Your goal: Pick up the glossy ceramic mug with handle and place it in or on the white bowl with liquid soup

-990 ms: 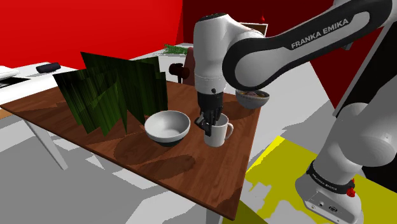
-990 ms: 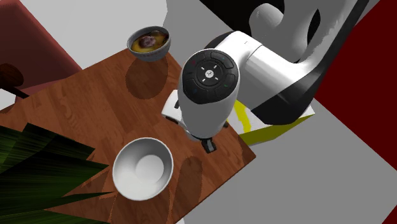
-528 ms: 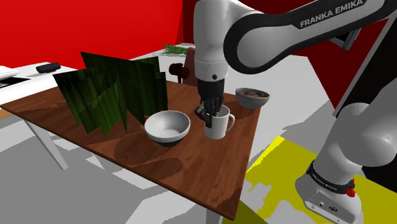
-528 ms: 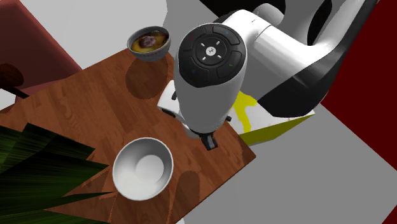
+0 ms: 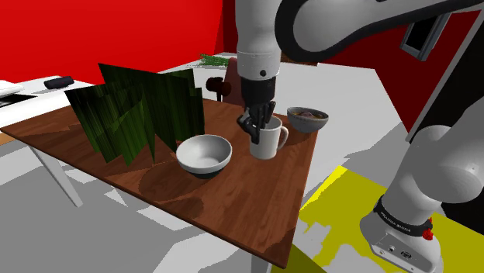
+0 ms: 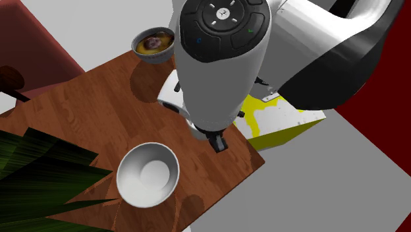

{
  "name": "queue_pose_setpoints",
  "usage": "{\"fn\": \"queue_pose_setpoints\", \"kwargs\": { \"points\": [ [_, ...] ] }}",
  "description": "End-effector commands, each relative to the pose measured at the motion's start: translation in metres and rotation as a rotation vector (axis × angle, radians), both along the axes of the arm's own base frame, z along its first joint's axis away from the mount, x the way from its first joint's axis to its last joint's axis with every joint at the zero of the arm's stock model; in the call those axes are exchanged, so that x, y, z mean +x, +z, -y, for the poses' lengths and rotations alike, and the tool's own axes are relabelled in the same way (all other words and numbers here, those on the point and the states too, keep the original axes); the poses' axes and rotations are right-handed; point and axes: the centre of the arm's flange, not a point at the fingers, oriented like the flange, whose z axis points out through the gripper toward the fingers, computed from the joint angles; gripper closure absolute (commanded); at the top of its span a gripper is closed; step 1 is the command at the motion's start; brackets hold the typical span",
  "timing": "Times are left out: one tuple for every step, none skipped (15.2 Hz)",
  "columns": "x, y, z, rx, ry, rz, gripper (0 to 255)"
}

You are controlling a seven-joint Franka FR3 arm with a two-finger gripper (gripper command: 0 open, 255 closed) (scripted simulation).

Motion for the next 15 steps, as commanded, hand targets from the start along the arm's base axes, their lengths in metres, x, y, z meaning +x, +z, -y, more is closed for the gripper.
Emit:
{"fn": "queue_pose_setpoints", "kwargs": {
  "points": [
    [0.0, 0.012, 0.001, 0.0, 0.0, 0.0, 255],
    [0.0, 0.014, 0.001, 0.0, 0.0, 0.0, 255],
    [0.003, 0.015, 0.014, 0.0, 0.0, 0.0, 255],
    [0.005, 0.016, 0.027, 0.0, 0.0, 0.0, 255],
    [0.007, 0.017, 0.04, 0.0, 0.0, 0.0, 255],
    [0.009, 0.018, 0.053, 0.0, 0.0, 0.0, 255],
    [0.011, 0.018, 0.066, 0.0, 0.0, 0.0, 255],
    [0.013, 0.019, 0.079, 0.0, 0.0, 0.0, 255],
    [0.015, 0.02, 0.092, 0.0, 0.0, 0.0, 255],
    [0.018, 0.021, 0.105, 0.0, 0.0, 0.0, 255],
    [0.02, 0.021, 0.118, 0.0, 0.0, 0.0, 255],
    [0.022, 0.022, 0.131, 0.0, 0.0, 0.0, 255],
    [0.024, 0.023, 0.144, 0.0, 0.0, 0.0, 255],
    [0.026, 0.024, 0.157, 0.0, 0.0, 0.0, 255],
    [0.028, 0.025, 0.17, 0.0, 0.0, 0.0, 255]
  ]
}}
